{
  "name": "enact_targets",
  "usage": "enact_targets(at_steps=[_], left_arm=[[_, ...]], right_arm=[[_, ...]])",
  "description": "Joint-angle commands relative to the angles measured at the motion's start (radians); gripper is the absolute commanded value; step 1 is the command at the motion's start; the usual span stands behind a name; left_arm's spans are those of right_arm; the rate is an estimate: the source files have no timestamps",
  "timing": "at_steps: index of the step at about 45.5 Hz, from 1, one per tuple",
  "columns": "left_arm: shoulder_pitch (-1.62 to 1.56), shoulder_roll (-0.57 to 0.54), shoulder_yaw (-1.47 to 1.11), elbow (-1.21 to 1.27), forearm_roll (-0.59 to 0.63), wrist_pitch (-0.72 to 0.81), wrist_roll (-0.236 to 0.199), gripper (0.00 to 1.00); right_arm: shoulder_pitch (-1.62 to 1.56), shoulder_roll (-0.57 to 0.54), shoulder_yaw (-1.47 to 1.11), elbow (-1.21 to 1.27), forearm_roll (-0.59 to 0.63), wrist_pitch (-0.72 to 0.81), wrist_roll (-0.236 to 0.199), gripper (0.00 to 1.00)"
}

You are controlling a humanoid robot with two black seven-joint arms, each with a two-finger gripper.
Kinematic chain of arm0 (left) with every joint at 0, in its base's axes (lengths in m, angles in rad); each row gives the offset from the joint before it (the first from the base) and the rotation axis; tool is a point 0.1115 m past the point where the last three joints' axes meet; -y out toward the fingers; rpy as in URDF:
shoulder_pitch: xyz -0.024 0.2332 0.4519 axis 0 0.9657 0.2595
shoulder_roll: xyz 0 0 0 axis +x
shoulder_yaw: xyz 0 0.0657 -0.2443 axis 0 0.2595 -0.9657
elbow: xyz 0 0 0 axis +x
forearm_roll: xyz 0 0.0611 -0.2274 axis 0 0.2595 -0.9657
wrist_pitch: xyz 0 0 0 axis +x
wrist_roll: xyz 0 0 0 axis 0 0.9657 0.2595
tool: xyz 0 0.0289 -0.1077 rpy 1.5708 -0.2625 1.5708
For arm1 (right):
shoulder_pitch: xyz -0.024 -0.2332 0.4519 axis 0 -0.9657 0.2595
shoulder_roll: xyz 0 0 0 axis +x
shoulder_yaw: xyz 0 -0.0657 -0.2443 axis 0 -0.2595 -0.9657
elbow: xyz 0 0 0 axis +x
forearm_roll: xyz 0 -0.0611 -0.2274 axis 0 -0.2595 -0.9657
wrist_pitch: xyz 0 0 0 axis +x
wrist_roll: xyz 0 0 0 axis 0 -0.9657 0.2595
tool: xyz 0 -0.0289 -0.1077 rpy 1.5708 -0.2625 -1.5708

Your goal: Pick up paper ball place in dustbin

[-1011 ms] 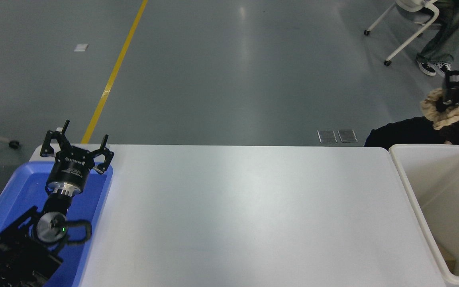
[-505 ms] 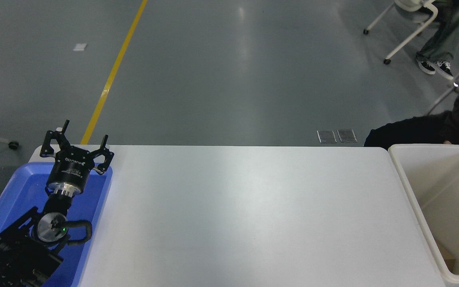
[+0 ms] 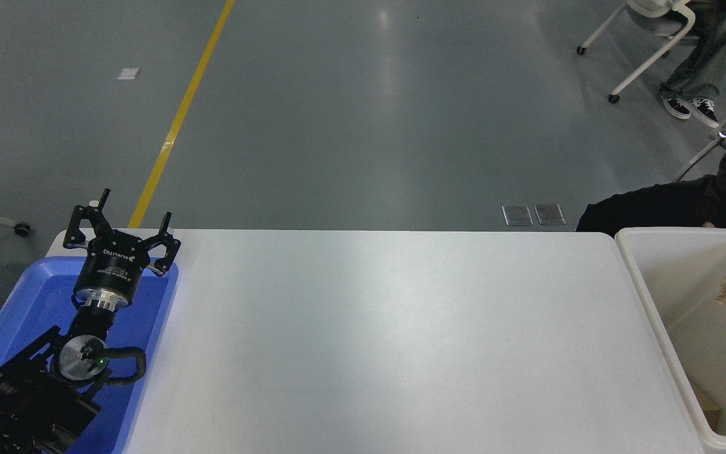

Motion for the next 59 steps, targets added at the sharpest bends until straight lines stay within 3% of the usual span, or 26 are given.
enact_targets(at_steps=[1,5,6,7,8,39,42,47,51,59], left_arm=[[0.000,0.000,0.000,-0.001,0.000,0.000,0.000,1.00],[0.000,0.000,0.000,0.001,0.000,0.000,0.000,1.00],[0.000,0.000,0.000,-0.001,0.000,0.000,0.000,1.00],[0.000,0.000,0.000,-0.001,0.000,0.000,0.000,1.00],[0.000,0.000,0.000,0.001,0.000,0.000,0.000,1.00],[-0.002,0.000,0.000,-0.001,0.000,-0.002,0.000,1.00],[-0.003,0.000,0.000,-0.001,0.002,-0.002,0.003,1.00],[-0.003,0.000,0.000,-0.001,0.002,-0.003,0.003,1.00],[-0.003,0.000,0.000,-0.001,0.002,-0.003,0.003,1.00],[-0.003,0.000,0.000,-0.001,0.003,-0.003,0.003,1.00]], right_arm=[[-0.087,0.076,0.084,-0.062,0.064,-0.042,-0.005,0.00],[-0.092,0.076,0.088,-0.062,0.065,-0.056,-0.005,0.00],[-0.092,0.076,0.088,-0.062,0.065,-0.055,-0.005,0.10],[-0.092,0.076,0.090,-0.062,0.065,-0.055,-0.003,0.46],[-0.092,0.076,0.088,-0.062,0.065,-0.055,-0.003,0.99],[-0.072,0.056,0.081,-0.028,0.036,-0.033,0.002,1.00],[-0.022,0.025,0.062,0.058,-0.016,-0.030,0.003,1.00],[0.119,-0.145,-0.065,0.294,-0.135,-0.026,0.002,1.00],[0.348,-0.222,-0.230,0.499,-0.156,0.013,-0.005,1.00],[0.815,-0.268,-0.600,0.719,-0.159,0.327,-0.003,1.00]])
